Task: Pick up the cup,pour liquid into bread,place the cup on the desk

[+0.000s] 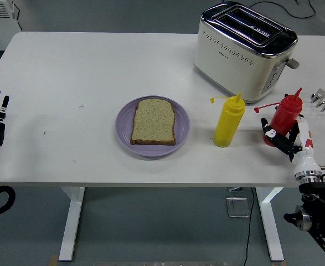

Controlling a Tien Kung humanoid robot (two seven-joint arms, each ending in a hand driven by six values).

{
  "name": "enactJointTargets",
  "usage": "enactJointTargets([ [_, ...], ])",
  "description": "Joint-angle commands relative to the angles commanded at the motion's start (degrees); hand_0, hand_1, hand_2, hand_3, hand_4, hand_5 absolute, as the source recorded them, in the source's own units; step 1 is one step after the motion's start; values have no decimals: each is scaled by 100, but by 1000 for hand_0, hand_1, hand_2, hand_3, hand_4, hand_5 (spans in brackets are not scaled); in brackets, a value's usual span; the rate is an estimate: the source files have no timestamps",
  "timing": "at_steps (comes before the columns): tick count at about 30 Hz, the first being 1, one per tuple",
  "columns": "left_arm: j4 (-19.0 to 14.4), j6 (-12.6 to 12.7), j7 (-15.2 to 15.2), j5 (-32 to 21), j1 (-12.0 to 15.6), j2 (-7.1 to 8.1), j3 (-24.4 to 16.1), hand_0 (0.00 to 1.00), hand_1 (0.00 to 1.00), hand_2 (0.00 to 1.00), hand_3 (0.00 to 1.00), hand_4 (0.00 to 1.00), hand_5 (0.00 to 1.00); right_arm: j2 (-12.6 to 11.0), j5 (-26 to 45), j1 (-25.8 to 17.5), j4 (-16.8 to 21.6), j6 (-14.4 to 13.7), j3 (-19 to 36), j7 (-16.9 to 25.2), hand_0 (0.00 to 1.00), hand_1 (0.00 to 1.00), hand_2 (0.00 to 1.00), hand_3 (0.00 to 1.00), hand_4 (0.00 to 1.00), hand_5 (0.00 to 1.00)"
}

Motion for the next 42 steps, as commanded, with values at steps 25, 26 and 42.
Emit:
enactJointTargets([
  [25,-8,5,-5,2,-33,15,-34,796,786,816,724,521,998,-60,-487,-454,506,423,809,-336,998,920,998,998,818,115],
  [26,-8,5,-5,2,-35,15,-35,796,786,816,724,521,998,-68,-518,-496,562,469,853,-363,998,920,998,998,818,115],
  [42,-10,8,-3,11,-49,26,-40,796,785,816,724,521,998,-191,-702,-1039,1222,586,1408,-486,998,922,998,998,844,123],
])
